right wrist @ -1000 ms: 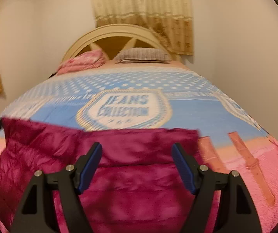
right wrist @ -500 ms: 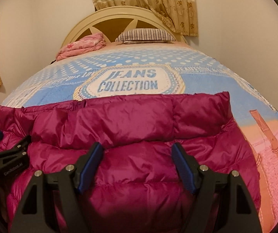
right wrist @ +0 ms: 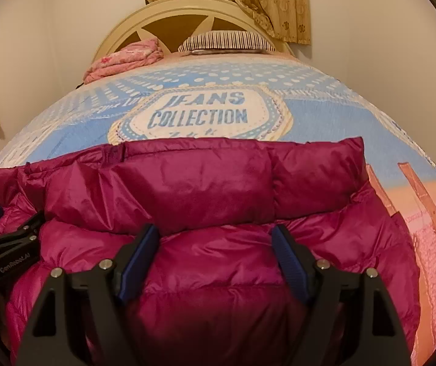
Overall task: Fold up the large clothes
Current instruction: 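Fold the held jacket end over onto the rest with both grippers, then lower the folded jacket, press it flat and open both grippers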
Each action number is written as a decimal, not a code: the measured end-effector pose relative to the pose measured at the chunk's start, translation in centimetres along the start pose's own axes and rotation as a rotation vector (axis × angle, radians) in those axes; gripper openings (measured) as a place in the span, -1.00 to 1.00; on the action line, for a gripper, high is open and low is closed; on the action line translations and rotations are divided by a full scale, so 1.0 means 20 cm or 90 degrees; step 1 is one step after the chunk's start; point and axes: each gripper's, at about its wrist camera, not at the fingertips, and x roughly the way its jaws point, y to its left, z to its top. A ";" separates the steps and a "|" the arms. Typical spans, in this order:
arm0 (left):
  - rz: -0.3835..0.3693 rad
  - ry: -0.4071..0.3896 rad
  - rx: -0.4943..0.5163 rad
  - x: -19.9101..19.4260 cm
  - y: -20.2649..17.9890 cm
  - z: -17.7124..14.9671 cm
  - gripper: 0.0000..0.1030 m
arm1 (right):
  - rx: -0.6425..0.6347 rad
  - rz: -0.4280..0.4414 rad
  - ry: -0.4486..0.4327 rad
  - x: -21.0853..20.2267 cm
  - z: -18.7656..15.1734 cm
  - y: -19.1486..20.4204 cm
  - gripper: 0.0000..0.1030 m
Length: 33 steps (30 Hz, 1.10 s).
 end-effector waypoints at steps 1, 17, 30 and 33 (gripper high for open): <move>-0.001 0.003 0.000 0.00 0.00 0.00 0.90 | -0.001 -0.001 0.002 0.01 0.00 0.00 0.57; 0.004 0.014 0.007 0.03 -0.01 0.01 0.92 | -0.013 -0.021 0.049 0.08 0.00 0.03 0.61; 0.006 0.016 0.008 0.04 -0.01 0.01 0.92 | -0.032 -0.043 0.078 0.12 0.00 0.05 0.65; 0.007 0.015 0.008 0.04 -0.01 0.01 0.92 | -0.034 -0.047 0.079 0.12 0.00 0.06 0.65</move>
